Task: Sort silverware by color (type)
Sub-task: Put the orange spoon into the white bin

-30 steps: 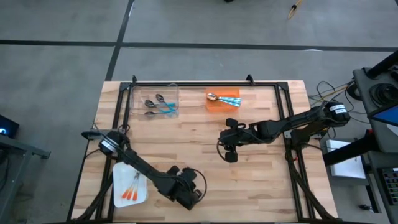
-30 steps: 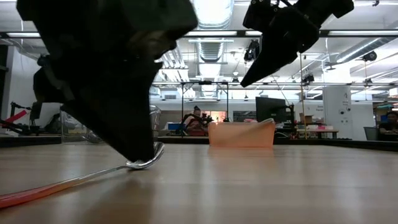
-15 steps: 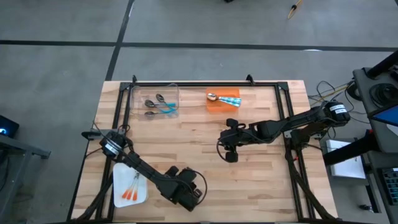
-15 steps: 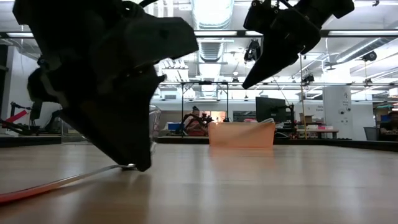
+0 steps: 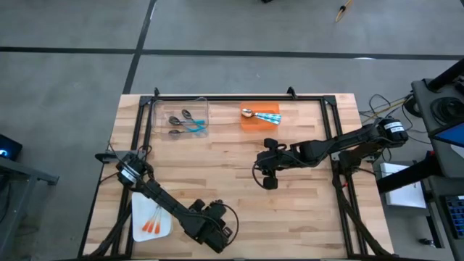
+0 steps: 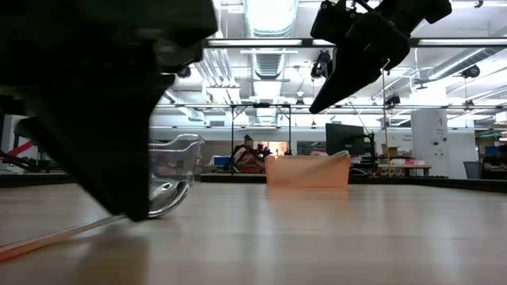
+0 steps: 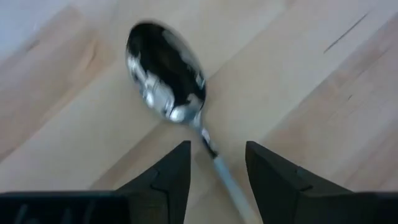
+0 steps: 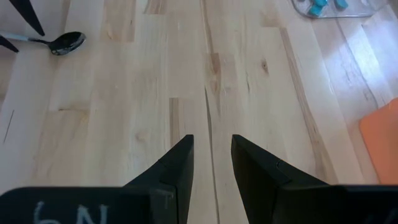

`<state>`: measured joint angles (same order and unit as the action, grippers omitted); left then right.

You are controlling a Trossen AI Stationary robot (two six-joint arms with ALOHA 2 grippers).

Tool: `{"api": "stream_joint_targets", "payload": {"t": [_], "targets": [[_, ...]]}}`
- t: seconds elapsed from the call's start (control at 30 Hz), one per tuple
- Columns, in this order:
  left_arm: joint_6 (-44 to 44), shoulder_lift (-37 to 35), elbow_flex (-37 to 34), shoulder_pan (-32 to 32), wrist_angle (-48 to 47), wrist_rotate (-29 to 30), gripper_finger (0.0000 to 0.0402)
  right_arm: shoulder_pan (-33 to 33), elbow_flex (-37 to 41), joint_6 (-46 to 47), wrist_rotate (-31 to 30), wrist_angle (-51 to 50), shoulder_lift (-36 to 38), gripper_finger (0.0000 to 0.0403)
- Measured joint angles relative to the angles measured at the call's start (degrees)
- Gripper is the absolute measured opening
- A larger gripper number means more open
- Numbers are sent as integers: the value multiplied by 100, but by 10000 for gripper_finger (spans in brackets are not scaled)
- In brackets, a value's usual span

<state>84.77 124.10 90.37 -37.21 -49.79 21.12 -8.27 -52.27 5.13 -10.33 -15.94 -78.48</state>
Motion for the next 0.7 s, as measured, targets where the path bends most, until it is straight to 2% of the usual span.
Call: {"api": "stream_joint_targets", "payload": {"t": [0.3,0.53,0.7], "targets": [[192,9,-1,-100,-236,-75,134,0,0,43,-2,35,-2,98],[208,265,13,-118,-113,140,133,0,0,49,-2,37,-2,98],[426,350,15,-145,-118,186,94,-13,2,55,12,39,-2,98]]}}
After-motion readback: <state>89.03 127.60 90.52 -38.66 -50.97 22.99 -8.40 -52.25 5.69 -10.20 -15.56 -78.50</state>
